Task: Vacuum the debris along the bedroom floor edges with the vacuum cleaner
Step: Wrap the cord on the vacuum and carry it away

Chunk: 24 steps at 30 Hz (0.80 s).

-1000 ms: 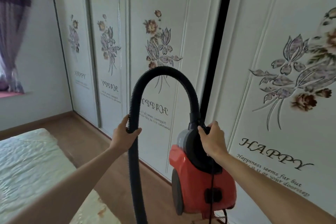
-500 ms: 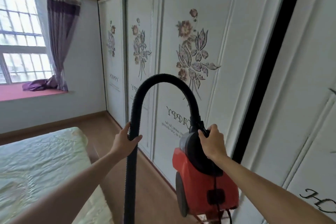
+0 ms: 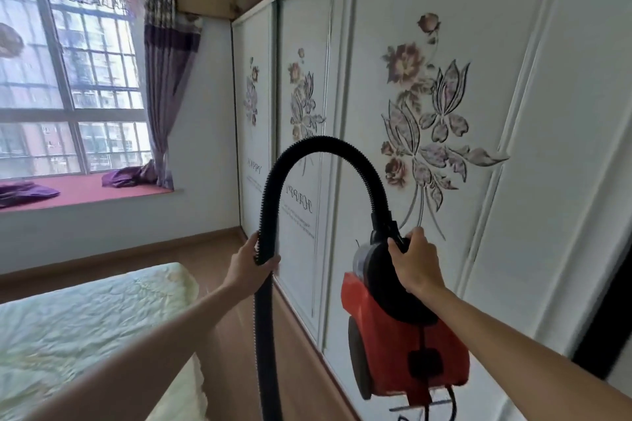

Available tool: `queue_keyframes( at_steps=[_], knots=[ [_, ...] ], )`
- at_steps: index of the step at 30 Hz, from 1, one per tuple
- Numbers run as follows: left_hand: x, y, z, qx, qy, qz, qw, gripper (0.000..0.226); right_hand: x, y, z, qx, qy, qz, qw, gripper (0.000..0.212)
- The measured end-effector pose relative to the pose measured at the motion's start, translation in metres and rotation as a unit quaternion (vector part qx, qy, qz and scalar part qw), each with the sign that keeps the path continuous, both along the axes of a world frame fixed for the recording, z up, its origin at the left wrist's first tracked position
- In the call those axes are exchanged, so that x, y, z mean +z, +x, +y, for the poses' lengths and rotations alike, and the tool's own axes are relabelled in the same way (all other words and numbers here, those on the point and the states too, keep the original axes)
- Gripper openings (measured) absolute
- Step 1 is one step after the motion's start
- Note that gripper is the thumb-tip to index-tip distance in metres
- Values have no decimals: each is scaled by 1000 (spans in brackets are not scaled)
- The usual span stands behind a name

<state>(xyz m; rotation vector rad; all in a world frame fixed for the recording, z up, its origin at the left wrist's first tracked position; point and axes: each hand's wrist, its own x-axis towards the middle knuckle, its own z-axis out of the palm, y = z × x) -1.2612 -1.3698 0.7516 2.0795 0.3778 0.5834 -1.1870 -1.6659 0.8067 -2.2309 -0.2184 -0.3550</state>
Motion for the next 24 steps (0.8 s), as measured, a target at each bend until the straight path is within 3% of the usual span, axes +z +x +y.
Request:
queue_keyframes(
  at_steps=[17, 24],
  knots=[
    [0, 176, 111, 158, 8, 1, 987, 65, -3, 249, 160, 146, 23, 38, 988, 28],
    [13, 209, 152, 229, 9, 0, 973, 64, 7, 321, 239, 210, 32, 20, 977, 30]
  ],
)
